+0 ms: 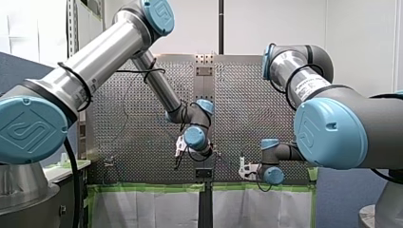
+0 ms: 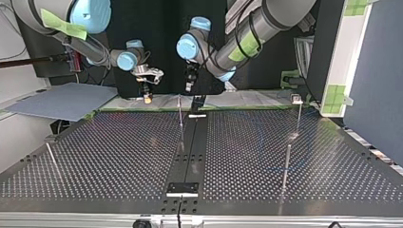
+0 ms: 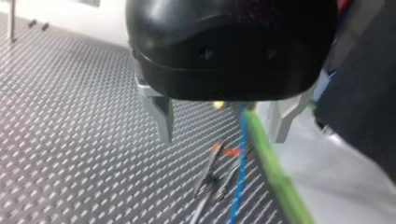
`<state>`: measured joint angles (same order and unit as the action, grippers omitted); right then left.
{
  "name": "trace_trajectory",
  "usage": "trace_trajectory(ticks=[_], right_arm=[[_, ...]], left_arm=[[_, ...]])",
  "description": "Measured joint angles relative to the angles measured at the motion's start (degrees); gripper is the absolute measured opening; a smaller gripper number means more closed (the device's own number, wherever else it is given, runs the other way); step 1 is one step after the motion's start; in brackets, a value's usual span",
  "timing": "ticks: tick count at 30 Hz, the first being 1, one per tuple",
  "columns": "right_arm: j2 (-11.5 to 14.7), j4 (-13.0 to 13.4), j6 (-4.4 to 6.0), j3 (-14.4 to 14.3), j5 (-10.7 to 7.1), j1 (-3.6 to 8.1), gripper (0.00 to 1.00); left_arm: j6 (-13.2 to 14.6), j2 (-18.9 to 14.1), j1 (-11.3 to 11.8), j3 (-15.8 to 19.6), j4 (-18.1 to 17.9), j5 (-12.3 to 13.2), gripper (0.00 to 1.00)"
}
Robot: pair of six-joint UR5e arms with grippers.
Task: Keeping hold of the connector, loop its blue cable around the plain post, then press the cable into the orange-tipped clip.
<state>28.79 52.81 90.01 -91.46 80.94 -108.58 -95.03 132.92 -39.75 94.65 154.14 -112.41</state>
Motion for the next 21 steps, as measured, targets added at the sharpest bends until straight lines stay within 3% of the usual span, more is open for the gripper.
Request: trace_trajectory(ticks=[10, 16, 21], right_arm=[[0.00, 0.27, -0.55, -1.43, -0.80, -0.80, 0.00], [0.20, 0.21, -1.52, -2.08, -3.31, -0.77, 0.00], [2.06, 0.12, -0.97, -2.49, -6.19, 0.19, 0.00]], left_arm=[[-1.71, -0.09, -0.10, 3.96, -1.74, 1.30, 1.00], [-3.68, -0.09, 0.76, 4.05, -3.59, 0.71, 1.00], [-4.24, -0.09, 1.64, 3.40, -5.60, -1.53, 1.00]])
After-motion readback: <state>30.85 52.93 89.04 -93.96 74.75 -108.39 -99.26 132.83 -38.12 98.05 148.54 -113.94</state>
